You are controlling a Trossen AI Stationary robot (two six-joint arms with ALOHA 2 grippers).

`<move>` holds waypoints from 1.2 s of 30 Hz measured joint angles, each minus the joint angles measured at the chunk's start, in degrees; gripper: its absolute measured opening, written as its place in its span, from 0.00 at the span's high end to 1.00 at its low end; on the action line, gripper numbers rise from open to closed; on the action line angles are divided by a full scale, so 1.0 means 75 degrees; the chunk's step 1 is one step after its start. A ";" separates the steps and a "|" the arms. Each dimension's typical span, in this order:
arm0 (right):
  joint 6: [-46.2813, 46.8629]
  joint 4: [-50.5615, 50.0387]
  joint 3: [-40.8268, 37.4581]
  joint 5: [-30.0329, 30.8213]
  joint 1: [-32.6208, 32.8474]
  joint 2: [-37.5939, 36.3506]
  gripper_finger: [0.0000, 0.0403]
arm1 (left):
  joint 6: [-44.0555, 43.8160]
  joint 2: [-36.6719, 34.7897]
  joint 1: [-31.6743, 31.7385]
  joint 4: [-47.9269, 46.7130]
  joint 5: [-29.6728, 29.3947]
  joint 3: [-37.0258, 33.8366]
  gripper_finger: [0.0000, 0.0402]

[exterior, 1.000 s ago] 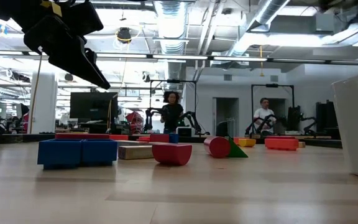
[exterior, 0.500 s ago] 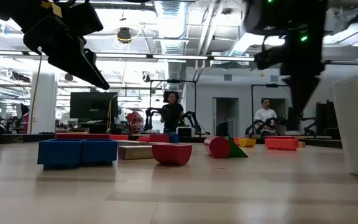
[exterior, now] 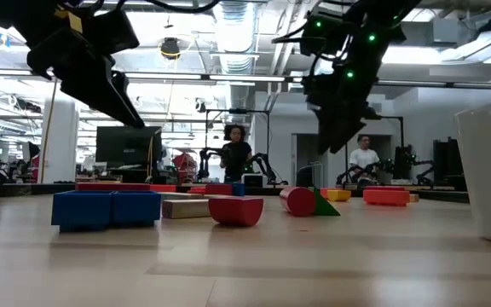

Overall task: Sort blocks by size
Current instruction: Put the small yellow wooden block into the white bin

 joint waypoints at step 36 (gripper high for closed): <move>0.2211 0.0439 0.0020 0.0837 -0.1051 0.1944 0.27 | -0.0029 0.0003 0.0000 -0.0147 -0.0003 -0.0003 0.47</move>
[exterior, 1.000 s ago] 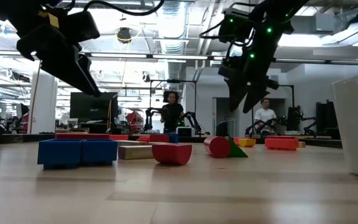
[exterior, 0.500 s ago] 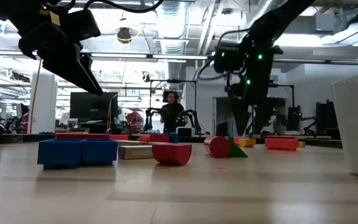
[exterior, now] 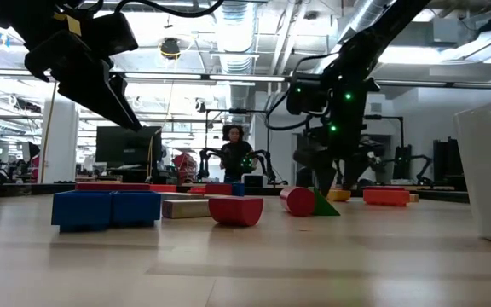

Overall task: Sort blocks by size
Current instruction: Put the small yellow wooden block into the white bin

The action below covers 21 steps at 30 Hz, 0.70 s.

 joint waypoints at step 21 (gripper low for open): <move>-0.0044 -0.0214 0.0011 -0.0403 -0.0088 0.0049 0.62 | -0.0044 -0.0001 0.0000 -0.0052 0.0000 0.0000 0.47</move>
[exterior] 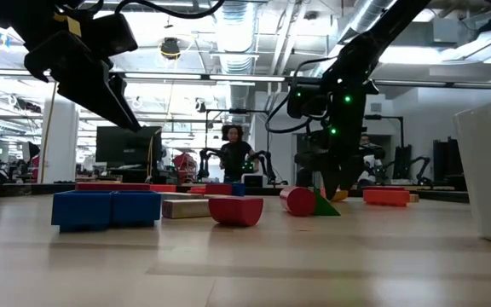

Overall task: Sort blocks by size
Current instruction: Put the small yellow wooden block into the white bin

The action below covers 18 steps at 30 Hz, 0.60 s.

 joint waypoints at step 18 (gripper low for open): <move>0.1795 -0.4253 -0.0011 -0.0830 0.3519 -0.2421 0.60 | -0.0099 -0.0002 0.0000 -0.0117 0.0000 0.0000 0.47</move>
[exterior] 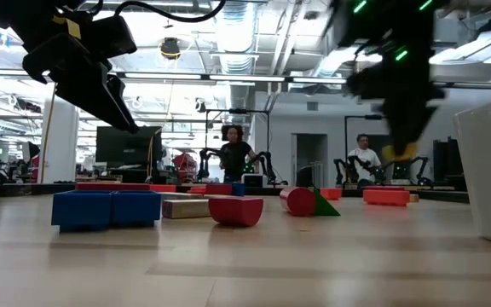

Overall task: Sort blocks by size
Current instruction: Put the small yellow wooden block into the white bin, then put the large orange game piece into the gray bin

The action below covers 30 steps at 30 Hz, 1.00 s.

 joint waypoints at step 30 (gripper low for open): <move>0.7025 -0.0634 -0.0006 -0.2346 0.6388 -0.0325 0.42 | 0.0094 0.0001 -0.0001 0.0253 0.0000 0.0000 0.47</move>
